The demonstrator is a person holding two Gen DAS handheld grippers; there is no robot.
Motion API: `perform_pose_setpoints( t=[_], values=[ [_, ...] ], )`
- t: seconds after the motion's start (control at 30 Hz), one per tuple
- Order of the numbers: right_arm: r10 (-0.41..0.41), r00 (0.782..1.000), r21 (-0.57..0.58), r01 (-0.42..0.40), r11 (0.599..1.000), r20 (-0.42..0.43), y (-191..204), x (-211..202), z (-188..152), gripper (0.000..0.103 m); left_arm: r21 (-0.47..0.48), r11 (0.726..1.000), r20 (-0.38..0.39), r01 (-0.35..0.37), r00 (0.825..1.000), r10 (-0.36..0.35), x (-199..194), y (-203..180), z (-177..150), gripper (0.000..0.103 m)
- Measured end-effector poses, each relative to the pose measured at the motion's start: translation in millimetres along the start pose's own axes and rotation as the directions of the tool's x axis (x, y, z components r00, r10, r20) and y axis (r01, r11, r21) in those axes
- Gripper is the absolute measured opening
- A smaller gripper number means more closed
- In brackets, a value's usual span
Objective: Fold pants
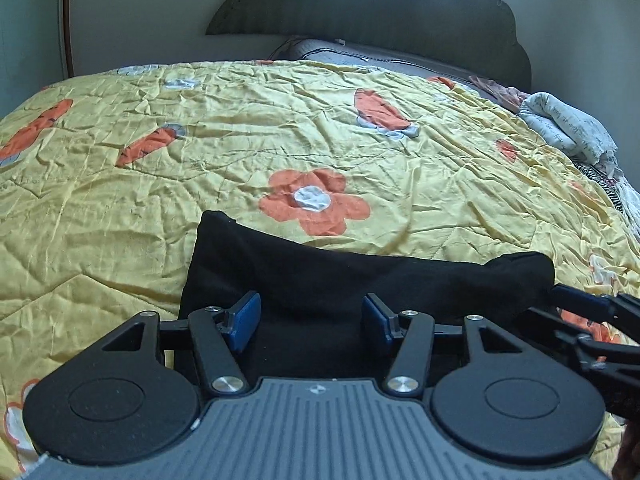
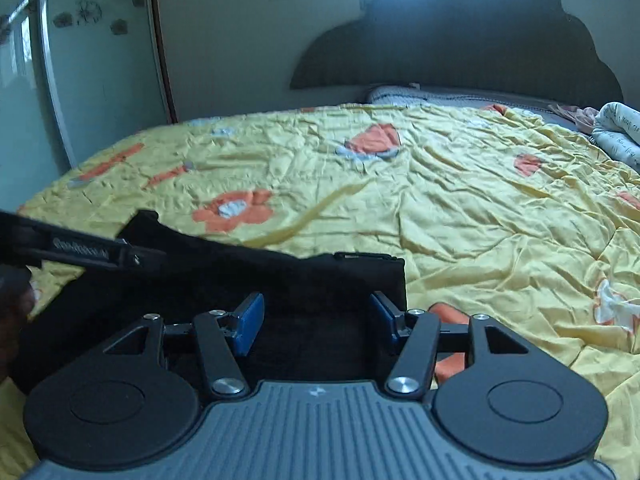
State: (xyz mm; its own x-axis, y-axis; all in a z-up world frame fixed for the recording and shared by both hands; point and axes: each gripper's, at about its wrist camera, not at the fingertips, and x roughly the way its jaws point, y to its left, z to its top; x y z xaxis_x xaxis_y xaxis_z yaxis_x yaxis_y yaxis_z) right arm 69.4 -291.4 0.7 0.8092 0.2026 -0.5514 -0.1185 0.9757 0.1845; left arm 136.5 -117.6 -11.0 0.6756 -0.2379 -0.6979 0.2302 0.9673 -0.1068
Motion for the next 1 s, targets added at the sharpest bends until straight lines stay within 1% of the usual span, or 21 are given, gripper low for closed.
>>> perform_pose_setpoints(
  t=[0.1,0.17,0.23,0.3,0.37,0.4,0.47,0.53,0.6,0.67,0.73,0.83,0.87,0.9,0.97,1.0],
  values=[
    [0.06,0.998,-0.001,-0.06,0.998,0.036,2.7,-15.8,1.7,0.058,-0.001,1.0,-0.001,-0.005,1.0,0.005,-1.1,-1.3,0.9,0.062],
    [0.086,0.996,-0.017,-0.085,0.996,0.026,7.0,-16.0,2.3,0.057,0.001,1.0,-0.002,-0.006,1.0,0.006,-1.5,-2.2,0.3,0.063],
    [0.073,0.997,-0.03,-0.073,0.997,-0.005,9.9,-5.2,1.0,0.057,0.007,1.0,-0.002,-0.01,1.0,0.01,-1.8,-3.2,-0.6,0.064],
    [0.039,0.999,-0.043,-0.041,0.998,-0.035,9.1,6.2,-2.8,0.057,0.013,1.0,-0.002,-0.012,1.0,0.012,-2.5,-3.7,-1.9,0.066],
    [-0.008,0.999,-0.047,0.006,0.999,-0.042,7.0,10.5,-5.7,0.057,0.02,1.0,-0.007,-0.014,1.0,0.014,-3.5,-4.4,-3.0,0.067],
    [-0.012,0.999,-0.038,0.01,0.999,-0.036,5.5,8.2,-5.7,0.058,0.024,1.0,-0.005,-0.014,1.0,0.014,-4.3,-4.5,-3.4,0.068],
    [0.012,1.0,-0.01,-0.012,1.0,-0.009,2.6,0.1,-4.7,0.058,0.03,0.999,-0.001,-0.019,1.0,0.019,-5.3,-4.6,-4.4,0.071],
    [0.016,1.0,0.01,-0.016,1.0,0.006,0.0,-6.3,-4.3,0.059,0.028,0.999,-0.002,-0.023,1.0,0.023,-6.2,-3.8,-5.4,0.071],
    [0.002,1.0,0.024,-0.002,1.0,0.008,-5.1,-8.4,-5.7,0.063,0.029,0.999,-0.001,-0.019,1.0,0.019,-8.9,-1.9,-7.1,0.072],
    [0.01,1.0,0.062,-0.01,0.998,-0.005,-15.8,-7.6,-7.6,0.065,0.029,1.0,0.002,-0.011,1.0,0.011,-14.0,3.1,-8.9,0.074],
    [0.033,0.999,0.11,-0.03,0.993,-0.023,-28.4,-7.8,-11.1,0.065,0.03,0.999,0.005,0.015,1.0,-0.015,-20.9,12.7,-12.0,0.078],
    [0.096,0.994,0.158,-0.087,0.984,-0.054,-46.5,-8.4,-17.0,0.065,0.016,0.997,-0.006,0.071,0.997,-0.071,-29.4,33.7,-17.5,0.081],
    [0.12,0.991,0.174,-0.108,0.979,-0.057,-52.3,-8.8,-18.1,0.065,0.008,0.996,-0.018,0.089,0.996,-0.089,-30.9,41.7,-18.7,0.084],
    [0.151,0.987,0.197,-0.137,0.971,-0.06,-57.8,-9.2,-19.1,0.065,-0.008,0.994,-0.04,0.108,0.993,-0.108,-30.9,50.8,-19.7,0.084],
    [0.208,0.975,0.236,-0.186,0.954,-0.072,-68.5,-7.7,-19.3,0.065,-0.071,0.982,-0.082,0.174,0.98,-0.18,-28.6,71.4,-21.7,0.084],
    [0.23,0.97,0.251,-0.204,0.946,-0.076,-73.6,-6.4,-19.0,0.065,-0.114,0.97,-0.103,0.215,0.969,-0.227,-25.4,82.4,-23.5,0.084]
  ],
)
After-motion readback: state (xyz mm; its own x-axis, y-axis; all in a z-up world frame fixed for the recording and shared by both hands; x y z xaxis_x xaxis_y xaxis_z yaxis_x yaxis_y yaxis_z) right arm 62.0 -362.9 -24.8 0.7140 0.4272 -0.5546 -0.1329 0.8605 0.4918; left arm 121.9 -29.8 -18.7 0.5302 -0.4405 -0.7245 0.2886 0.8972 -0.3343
